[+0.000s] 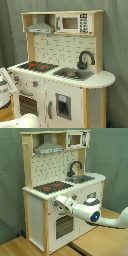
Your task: Play with the kitchen
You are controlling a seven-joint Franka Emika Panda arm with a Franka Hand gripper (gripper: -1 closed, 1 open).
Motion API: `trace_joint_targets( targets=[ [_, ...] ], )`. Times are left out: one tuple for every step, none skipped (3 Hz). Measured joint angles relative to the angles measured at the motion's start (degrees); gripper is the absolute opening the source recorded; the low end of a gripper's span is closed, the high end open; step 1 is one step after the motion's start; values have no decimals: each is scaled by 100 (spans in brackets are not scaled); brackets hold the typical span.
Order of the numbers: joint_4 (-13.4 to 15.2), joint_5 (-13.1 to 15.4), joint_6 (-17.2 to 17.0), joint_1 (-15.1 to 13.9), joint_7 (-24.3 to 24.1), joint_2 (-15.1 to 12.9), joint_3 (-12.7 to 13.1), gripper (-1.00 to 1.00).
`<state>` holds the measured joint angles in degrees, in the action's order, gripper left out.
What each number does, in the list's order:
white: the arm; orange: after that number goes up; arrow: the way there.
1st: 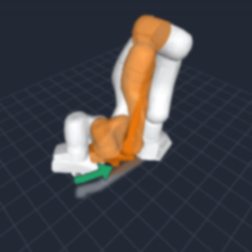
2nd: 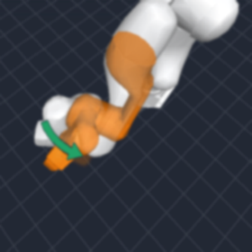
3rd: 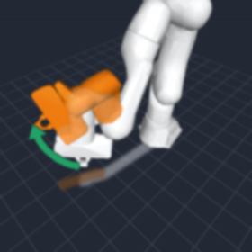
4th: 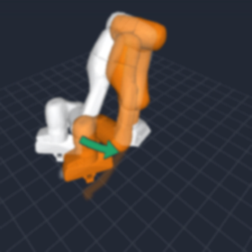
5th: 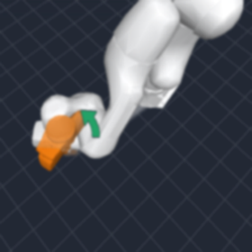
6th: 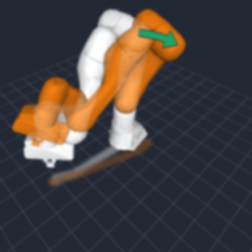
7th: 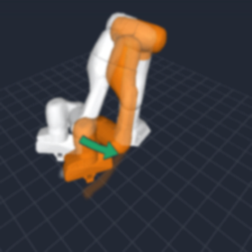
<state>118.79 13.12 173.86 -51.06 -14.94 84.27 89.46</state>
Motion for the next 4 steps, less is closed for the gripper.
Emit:
trace_joint_targets(
  targets=[
    [-10,27,-389,391,255,27,-84,100],
    [169,72,-808,738,256,92,26,100],
    [411,90,-1147,932,-102,92,332,100],
    [729,90,-1306,1200,-539,91,464,100]
  ],
)
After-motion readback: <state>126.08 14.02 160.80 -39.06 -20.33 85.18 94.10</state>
